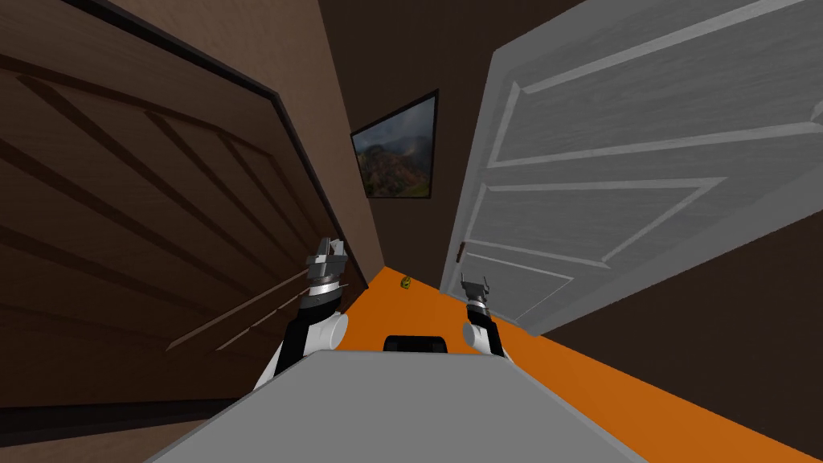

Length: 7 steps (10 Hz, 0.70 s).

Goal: Pull the door open

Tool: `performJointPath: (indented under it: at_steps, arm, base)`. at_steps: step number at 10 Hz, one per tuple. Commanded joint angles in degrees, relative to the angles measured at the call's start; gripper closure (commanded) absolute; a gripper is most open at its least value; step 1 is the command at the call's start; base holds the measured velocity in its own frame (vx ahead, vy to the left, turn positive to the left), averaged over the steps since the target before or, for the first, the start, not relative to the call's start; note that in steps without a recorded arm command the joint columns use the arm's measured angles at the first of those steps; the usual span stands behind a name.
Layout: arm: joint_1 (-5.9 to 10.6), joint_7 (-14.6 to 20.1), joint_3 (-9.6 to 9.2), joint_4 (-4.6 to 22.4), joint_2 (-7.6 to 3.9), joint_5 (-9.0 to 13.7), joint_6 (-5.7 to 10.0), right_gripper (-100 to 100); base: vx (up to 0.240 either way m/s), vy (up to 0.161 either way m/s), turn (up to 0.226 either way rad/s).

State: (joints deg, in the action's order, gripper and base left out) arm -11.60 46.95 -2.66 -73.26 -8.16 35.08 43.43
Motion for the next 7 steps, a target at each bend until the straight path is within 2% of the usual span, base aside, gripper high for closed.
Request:
performJointPath:
  at_steps: [1, 7]
  arm:
    - [0.94, 1.6, -0.2, 2.4, 0.06, 1.2, 0.7, -100]
    - [2.76, 6.9, -0.86, 8.8, -0.24, 5.6, 2.56, -100]
  base:
    - [0.082, -0.03, 0.055]
    - [0.087, -0.032, 0.068]
